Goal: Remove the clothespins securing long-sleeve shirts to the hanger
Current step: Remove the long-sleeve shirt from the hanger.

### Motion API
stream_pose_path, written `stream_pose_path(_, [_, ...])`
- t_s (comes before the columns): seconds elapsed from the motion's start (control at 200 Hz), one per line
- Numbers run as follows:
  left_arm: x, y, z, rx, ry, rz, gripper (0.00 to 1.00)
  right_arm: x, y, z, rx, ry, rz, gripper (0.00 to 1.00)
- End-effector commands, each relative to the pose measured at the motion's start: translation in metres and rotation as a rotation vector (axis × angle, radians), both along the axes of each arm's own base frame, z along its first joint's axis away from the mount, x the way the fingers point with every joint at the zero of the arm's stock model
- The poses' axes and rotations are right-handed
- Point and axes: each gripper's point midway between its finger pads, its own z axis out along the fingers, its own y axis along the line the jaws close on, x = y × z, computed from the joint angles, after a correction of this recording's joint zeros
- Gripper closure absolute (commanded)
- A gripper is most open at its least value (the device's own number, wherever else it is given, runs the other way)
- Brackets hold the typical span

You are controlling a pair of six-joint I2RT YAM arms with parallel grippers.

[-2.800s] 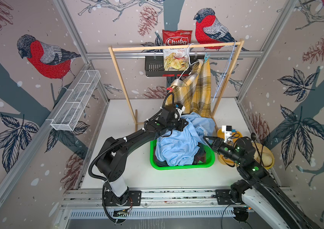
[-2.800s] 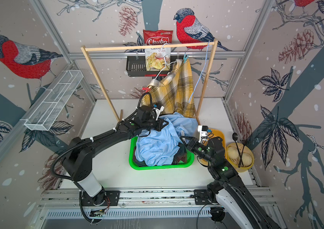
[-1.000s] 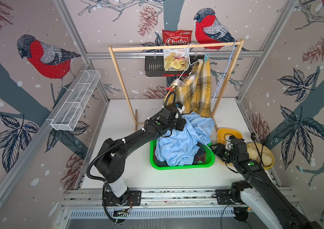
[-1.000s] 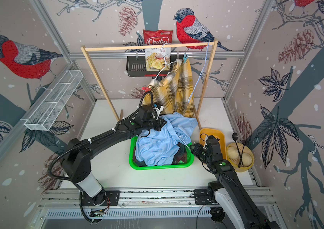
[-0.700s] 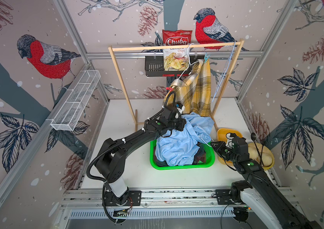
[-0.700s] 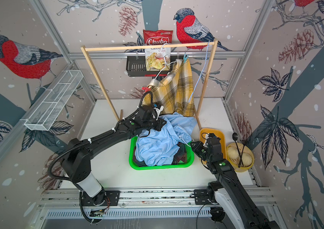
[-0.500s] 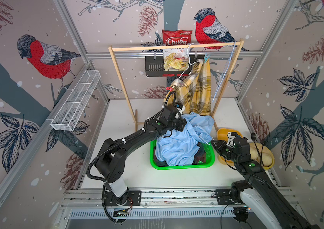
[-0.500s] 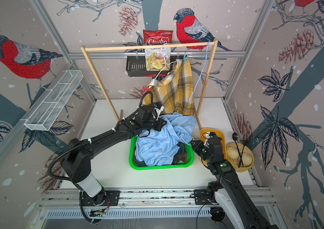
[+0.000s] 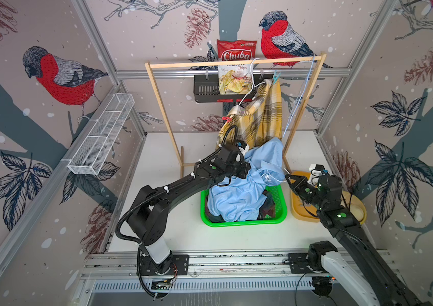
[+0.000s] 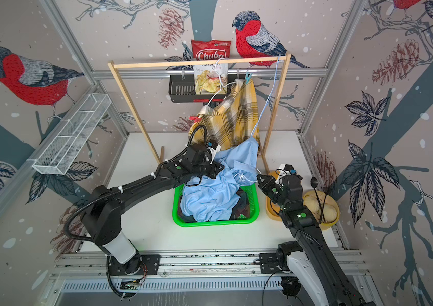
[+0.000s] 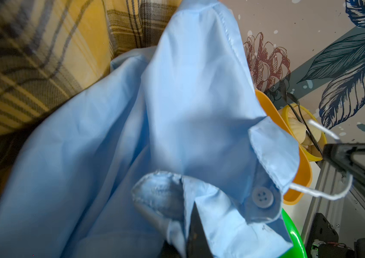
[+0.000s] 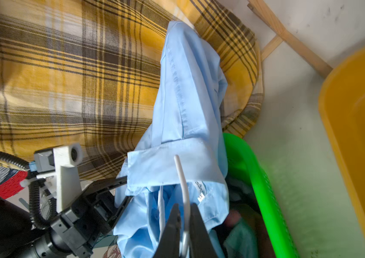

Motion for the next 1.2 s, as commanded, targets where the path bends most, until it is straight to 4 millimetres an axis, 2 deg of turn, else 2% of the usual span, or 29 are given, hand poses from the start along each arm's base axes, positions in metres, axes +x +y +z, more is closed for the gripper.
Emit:
stream_pose_path(0.0, [-0.005, 0.005, 0.012, -0.004, -0.042, 0.004, 0.83, 0.001, 0.005, 0.014, 0.024, -0.009, 0.022, 0.9])
stream_pose_path(0.075, [-0.013, 0.008, 0.018, -0.003, -0.067, -0.008, 0.65, 0.001, 0.006, 0.018, 0.029, 0.008, 0.024, 0.91])
stream_pose_path(0.185, [-0.032, 0.007, 0.034, 0.018, -0.148, -0.046, 0.47, 0.0, 0.005, 0.026, 0.026, 0.023, 0.016, 0.92])
stream_pose_path(0.235, [-0.04, 0.008, 0.041, 0.053, -0.207, -0.052, 0.42, -0.001, 0.005, 0.029, 0.027, 0.025, 0.015, 0.92])
stream_pose_path(0.31, [-0.051, 0.011, 0.055, 0.101, -0.3, -0.041, 0.38, -0.002, 0.005, 0.031, 0.031, 0.032, 0.018, 0.92])
stream_pose_path(0.47, [-0.078, 0.011, 0.089, 0.17, -0.569, -0.03, 0.37, -0.005, 0.007, 0.031, 0.044, 0.049, 0.026, 0.91])
stream_pose_path(0.645, [-0.107, -0.009, 0.1, 0.215, -0.78, -0.082, 0.4, -0.007, 0.009, 0.033, 0.055, 0.059, 0.034, 0.91])
stream_pose_path(0.876, [-0.111, -0.035, 0.11, 0.186, -0.94, -0.123, 0.48, -0.013, 0.012, 0.037, 0.075, 0.068, 0.049, 0.91])
stream_pose_path(0.971, [-0.113, -0.049, 0.108, 0.209, -1.001, -0.17, 0.52, -0.016, 0.013, 0.038, 0.085, 0.071, 0.053, 0.9])
stream_pose_path(1.196, [-0.123, -0.077, 0.083, 0.307, -1.098, -0.324, 0.53, -0.018, 0.013, 0.041, 0.082, 0.077, 0.056, 0.9])
